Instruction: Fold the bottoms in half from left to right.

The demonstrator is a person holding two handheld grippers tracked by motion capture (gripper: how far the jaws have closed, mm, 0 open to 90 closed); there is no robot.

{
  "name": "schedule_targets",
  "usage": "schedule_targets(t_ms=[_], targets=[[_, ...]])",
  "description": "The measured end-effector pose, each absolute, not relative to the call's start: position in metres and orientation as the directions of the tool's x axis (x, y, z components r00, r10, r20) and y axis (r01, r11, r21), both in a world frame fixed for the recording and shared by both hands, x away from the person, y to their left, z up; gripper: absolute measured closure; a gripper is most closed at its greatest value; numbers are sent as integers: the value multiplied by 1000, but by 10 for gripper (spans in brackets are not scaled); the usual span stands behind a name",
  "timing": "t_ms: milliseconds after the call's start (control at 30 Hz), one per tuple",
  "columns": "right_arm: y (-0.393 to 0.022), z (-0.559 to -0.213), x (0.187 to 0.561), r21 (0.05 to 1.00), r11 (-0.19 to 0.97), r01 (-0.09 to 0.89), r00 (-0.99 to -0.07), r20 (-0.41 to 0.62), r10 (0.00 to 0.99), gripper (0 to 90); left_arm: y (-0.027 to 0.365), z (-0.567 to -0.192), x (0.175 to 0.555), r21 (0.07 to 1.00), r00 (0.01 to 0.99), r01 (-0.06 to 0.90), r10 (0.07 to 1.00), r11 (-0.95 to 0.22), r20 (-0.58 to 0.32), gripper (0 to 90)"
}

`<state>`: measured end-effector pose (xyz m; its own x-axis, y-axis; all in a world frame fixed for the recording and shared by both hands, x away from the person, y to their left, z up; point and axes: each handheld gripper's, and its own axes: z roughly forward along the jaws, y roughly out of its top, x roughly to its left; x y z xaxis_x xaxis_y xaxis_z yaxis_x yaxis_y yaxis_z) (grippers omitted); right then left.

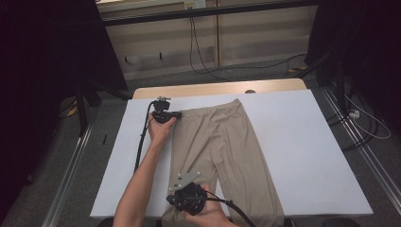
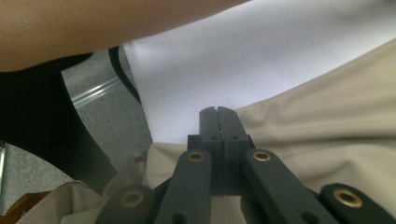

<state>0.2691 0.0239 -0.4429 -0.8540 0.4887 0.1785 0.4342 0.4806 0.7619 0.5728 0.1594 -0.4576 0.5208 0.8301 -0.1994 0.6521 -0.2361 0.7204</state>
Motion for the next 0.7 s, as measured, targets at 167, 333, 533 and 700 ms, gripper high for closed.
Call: schedule_targets(t_ms=[167, 333, 533, 700], targets=[[18, -434, 272, 783, 445, 433, -854, 200, 480, 900, 168, -448, 573, 737, 510, 656, 815, -163, -273, 861], [10, -413, 276, 829, 375, 415, -853, 212, 476, 900, 177, -428, 574, 762, 485, 638, 828, -114, -282, 861], [7, -400, 274, 853, 340, 397, -861, 218, 459, 900, 195, -415, 577, 773, 457, 631, 839, -70, -296, 861], [14, -392, 275, 866, 325, 380, -870, 216, 443, 900, 204, -407, 574, 775, 451, 628, 846, -74, -285, 861]])
